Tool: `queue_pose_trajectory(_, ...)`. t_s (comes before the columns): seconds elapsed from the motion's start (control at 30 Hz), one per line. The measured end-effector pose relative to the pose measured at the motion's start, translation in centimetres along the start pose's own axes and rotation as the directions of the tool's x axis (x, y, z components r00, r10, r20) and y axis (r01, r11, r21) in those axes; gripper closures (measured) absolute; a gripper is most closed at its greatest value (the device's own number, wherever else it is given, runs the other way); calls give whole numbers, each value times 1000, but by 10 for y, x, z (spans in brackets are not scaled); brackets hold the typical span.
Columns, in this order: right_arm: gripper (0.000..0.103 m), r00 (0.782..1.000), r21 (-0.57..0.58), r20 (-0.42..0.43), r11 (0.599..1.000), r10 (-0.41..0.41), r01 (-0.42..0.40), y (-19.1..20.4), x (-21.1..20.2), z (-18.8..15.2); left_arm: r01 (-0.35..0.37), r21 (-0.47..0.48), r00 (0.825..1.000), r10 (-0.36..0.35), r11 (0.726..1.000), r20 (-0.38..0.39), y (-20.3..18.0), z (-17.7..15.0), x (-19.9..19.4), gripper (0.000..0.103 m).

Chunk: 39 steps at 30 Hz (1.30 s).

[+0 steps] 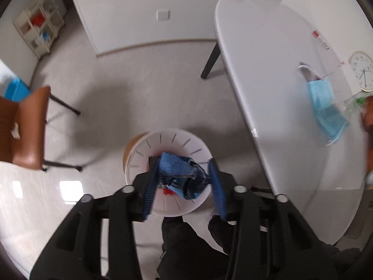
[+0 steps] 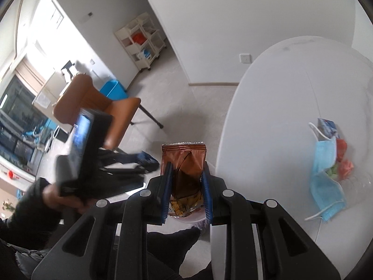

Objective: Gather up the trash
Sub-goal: 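Carry both items over the wastebasket and open both tools to drop them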

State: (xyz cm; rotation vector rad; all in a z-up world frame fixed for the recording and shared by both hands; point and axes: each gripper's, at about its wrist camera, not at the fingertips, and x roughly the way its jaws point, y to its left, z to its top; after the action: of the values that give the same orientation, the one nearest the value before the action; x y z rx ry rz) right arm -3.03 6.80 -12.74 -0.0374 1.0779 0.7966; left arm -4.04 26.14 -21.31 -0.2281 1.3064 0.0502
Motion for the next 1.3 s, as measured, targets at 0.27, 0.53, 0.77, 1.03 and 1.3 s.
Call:
queue_pose_trajectory(0.27,78,999,-46,-48,999,-8,6,34,12,-6,-16,-87,1000,15,996,-14,22,-6,19,20)
queue_pose_trajectory(0.53,77,997,-79,-78,997,5,-11,43,26,-5,-92,-132,993,101,987,65,39,-2,-17,8)
queue_pose_trajectory(0.77,57,993,-124,-118,992,22,-36,52,46,0,-126,-197,983,149,972,106,60,1,-45,8)
queue_pose_trajectory(1.03,3,998,-126,-61,992,-25,17,50,37,6,-124,-204,980,152,971,127,58,7,-57,8)
queue_pose_trajectory(1.3,3,996,-40,-58,997,-70,68,24,32,5,-105,-166,981,130,981,147,40,15,-63,8)
